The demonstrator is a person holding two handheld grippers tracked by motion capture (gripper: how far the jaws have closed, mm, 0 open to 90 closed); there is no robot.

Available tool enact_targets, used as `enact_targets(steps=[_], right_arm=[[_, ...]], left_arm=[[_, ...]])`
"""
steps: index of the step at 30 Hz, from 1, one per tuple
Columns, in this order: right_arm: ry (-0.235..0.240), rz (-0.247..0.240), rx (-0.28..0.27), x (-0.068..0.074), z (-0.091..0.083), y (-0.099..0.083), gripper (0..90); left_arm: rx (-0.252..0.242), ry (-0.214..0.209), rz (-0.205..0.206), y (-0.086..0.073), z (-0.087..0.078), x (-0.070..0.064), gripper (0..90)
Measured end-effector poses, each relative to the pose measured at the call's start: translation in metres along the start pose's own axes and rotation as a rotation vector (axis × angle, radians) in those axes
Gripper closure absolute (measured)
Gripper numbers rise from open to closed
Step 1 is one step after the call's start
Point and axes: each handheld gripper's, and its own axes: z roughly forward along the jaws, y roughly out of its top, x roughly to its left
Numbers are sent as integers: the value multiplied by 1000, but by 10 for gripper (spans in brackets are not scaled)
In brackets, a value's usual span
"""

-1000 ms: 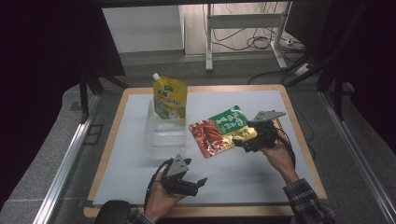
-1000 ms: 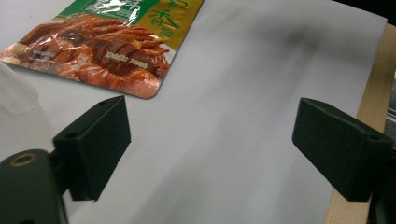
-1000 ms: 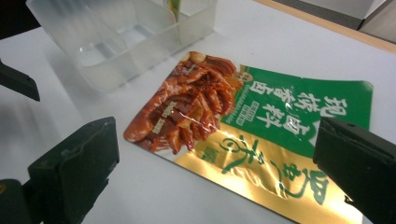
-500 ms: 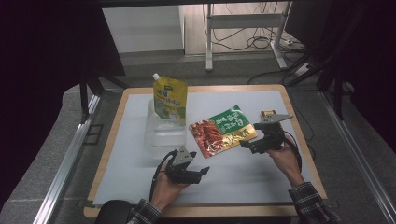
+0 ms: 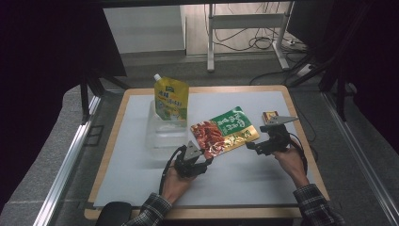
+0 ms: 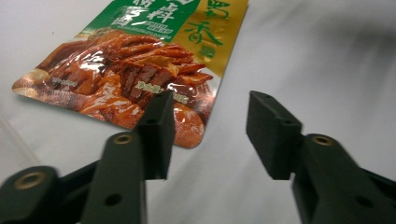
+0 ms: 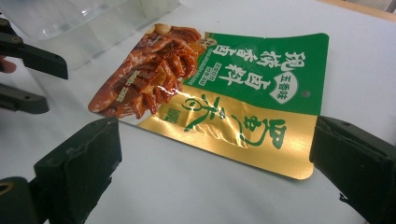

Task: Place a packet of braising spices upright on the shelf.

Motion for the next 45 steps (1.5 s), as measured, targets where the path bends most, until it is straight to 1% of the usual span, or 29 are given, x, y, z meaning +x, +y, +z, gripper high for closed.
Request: enact_targets(steps=[1,2,6,8,14,18,25,28,29,34,37,42,45], right_arm=[[3,-1,2,-1,0,-1,23],[-4,3,6,-2,1,-2,23],[-4,12,16,-7,1,-4,23],[-12,16,11,-11,0,-6,23],[-7,26,7,-18,0,-11,23],[-1,26,15,-20,3,-13,23],[-3,27,34,-21,9,-16,23],[-9,30,47,-22,11,-18,23],[-10,29,48,-23,11,-18,23],[-8,39,55,-24,15,-19,23],[-2,44,60,-25,18,-19,23],[6,62,80,-27,27,-20,23],[12,93,80,-31,31,-19,23]], left_arm=[[4,6,-3,0,2,1,566],[7,5,-6,0,3,1,597],[21,0,-17,2,8,6,710],[23,4,-20,2,10,8,761],[33,14,-36,3,17,15,900],[42,7,-42,3,21,17,900],[69,-5,-30,3,28,17,900],[94,-3,-14,3,30,16,900],[110,2,-4,3,32,15,900],[139,25,30,4,34,10,900],[144,32,38,4,35,9,900],[146,32,37,4,35,9,900],[144,36,40,4,35,8,900]])
